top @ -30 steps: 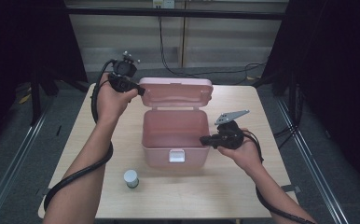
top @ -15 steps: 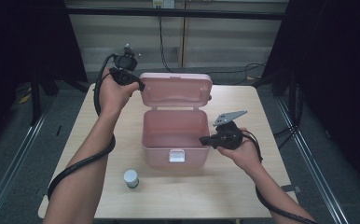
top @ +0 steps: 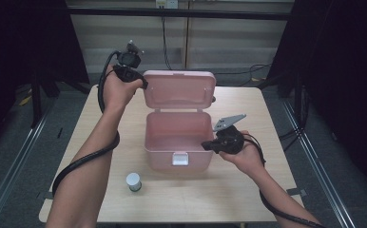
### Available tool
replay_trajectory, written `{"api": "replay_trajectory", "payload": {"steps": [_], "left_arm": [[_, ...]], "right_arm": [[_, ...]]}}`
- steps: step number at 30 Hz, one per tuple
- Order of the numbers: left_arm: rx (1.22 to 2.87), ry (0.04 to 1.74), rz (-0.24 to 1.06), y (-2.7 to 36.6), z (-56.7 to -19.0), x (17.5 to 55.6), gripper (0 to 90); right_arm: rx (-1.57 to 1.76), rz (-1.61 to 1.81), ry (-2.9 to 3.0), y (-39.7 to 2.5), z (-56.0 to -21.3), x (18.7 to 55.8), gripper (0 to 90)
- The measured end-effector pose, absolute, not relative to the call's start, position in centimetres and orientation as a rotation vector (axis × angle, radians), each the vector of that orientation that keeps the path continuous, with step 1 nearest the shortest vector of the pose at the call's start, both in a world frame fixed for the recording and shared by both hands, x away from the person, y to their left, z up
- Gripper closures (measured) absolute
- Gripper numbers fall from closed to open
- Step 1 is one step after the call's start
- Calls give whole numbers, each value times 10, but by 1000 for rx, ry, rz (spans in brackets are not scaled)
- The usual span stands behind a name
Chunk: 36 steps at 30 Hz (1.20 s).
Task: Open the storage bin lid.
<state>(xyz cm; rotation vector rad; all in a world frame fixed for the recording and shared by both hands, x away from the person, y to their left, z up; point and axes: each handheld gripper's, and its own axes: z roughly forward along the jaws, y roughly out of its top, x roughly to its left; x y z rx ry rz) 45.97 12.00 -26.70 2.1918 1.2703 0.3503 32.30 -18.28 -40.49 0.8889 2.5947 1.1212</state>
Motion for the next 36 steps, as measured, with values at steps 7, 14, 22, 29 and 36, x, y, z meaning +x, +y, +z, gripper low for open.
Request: {"api": "replay_trajectory", "payload": {"steps": [7,14,22,29,36], "left_arm": [[2178,1292,338,119,-267,465,830],[2174,1296,331,119,-268,474,835],[2175,1320,327,117,-269,481,843],[2173,1340,310,116,-270,488,848],[2162,1354,298,116,-271,493,849]], "right_arm": [[885,1138,2587,-183,-406,323,900],[886,1152,2589,-184,-406,323,900],[884,1151,2589,-184,-406,323,900],[883,1152,2593,-185,-406,324,900],[891,1158,2597,-185,-406,324,900]]}}
